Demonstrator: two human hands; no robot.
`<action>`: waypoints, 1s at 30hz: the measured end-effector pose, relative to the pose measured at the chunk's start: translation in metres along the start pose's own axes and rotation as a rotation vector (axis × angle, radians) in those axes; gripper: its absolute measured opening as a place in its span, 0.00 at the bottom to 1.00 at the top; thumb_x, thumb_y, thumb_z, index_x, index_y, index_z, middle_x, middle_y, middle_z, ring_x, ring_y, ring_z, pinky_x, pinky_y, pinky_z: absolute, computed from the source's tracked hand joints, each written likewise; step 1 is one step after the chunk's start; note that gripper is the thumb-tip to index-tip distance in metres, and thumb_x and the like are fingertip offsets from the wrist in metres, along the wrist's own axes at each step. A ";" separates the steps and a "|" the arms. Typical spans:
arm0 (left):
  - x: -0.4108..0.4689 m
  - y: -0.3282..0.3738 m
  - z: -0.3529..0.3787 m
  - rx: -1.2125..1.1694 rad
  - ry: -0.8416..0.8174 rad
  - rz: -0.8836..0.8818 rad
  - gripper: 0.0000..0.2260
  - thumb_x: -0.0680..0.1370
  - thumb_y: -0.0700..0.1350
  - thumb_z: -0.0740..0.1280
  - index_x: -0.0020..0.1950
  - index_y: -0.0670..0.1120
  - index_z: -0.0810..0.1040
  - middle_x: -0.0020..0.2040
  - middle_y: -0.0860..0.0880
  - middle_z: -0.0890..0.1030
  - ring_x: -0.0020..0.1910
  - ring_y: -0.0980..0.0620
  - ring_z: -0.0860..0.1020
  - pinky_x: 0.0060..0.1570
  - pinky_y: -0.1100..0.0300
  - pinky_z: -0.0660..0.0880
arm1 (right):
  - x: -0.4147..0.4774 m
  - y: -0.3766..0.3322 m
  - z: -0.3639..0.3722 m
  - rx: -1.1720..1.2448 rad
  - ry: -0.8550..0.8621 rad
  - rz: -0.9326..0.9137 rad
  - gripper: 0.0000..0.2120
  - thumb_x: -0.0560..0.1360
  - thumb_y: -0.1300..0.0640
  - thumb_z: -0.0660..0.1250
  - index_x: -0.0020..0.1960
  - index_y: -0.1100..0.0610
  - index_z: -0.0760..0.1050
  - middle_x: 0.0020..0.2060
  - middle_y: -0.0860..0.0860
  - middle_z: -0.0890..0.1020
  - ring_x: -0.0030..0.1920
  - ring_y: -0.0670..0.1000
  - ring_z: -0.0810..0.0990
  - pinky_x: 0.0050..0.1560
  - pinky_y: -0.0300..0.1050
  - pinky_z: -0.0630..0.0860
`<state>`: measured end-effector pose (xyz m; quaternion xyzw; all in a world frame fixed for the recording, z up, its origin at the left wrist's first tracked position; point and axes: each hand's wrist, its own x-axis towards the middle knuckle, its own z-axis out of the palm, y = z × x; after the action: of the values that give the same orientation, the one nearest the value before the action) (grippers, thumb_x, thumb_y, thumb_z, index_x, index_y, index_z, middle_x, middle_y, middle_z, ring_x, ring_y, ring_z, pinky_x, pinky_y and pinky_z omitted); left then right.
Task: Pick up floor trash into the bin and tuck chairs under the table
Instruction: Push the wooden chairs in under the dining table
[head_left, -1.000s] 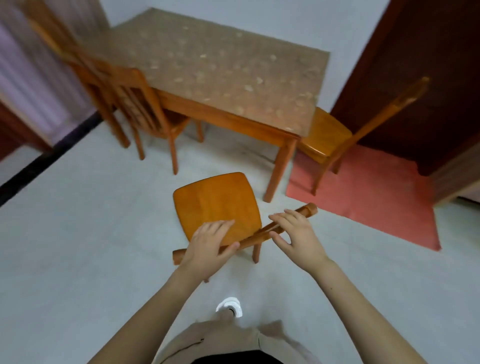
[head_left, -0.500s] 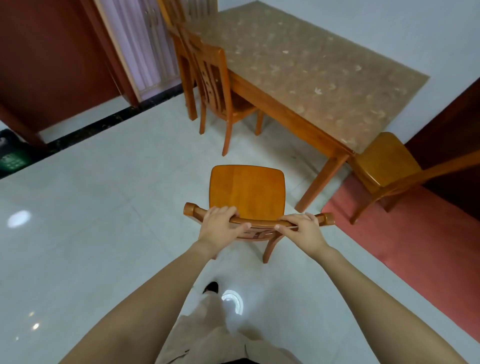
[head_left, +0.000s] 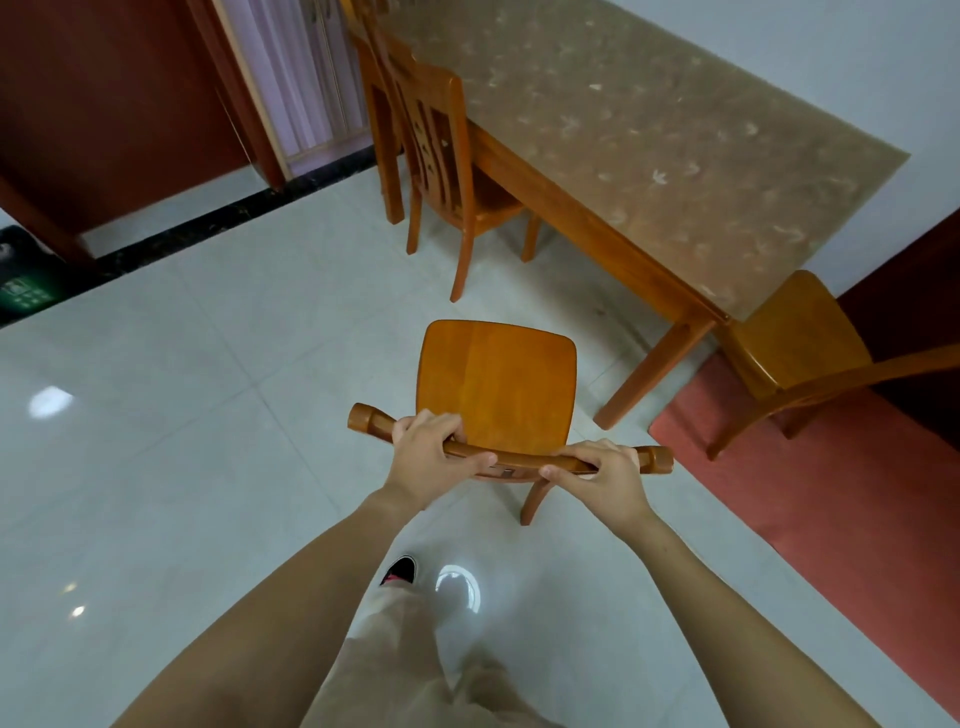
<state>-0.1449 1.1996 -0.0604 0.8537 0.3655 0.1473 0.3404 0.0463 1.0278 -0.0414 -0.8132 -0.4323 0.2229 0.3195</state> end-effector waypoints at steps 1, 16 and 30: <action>0.007 -0.002 -0.001 0.001 -0.011 0.002 0.23 0.66 0.74 0.62 0.37 0.55 0.69 0.39 0.61 0.74 0.47 0.54 0.73 0.56 0.56 0.60 | 0.006 0.000 0.001 0.006 0.006 0.007 0.17 0.67 0.31 0.65 0.50 0.38 0.82 0.40 0.31 0.79 0.45 0.42 0.75 0.54 0.53 0.74; 0.152 -0.043 -0.042 -0.023 -0.147 0.135 0.21 0.65 0.73 0.64 0.36 0.56 0.67 0.39 0.59 0.74 0.47 0.54 0.72 0.56 0.51 0.63 | 0.110 -0.031 0.024 0.024 0.197 0.089 0.18 0.68 0.32 0.67 0.47 0.42 0.84 0.33 0.32 0.79 0.40 0.42 0.75 0.48 0.56 0.72; 0.290 -0.077 -0.080 0.009 -0.261 0.292 0.21 0.66 0.70 0.66 0.39 0.53 0.71 0.41 0.57 0.76 0.48 0.55 0.72 0.54 0.54 0.64 | 0.216 -0.062 0.049 0.073 0.273 0.258 0.21 0.67 0.29 0.67 0.49 0.42 0.84 0.37 0.38 0.83 0.40 0.48 0.79 0.44 0.56 0.78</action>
<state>-0.0254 1.4859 -0.0541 0.9110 0.1914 0.0816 0.3562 0.0937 1.2532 -0.0500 -0.8723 -0.2689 0.1653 0.3734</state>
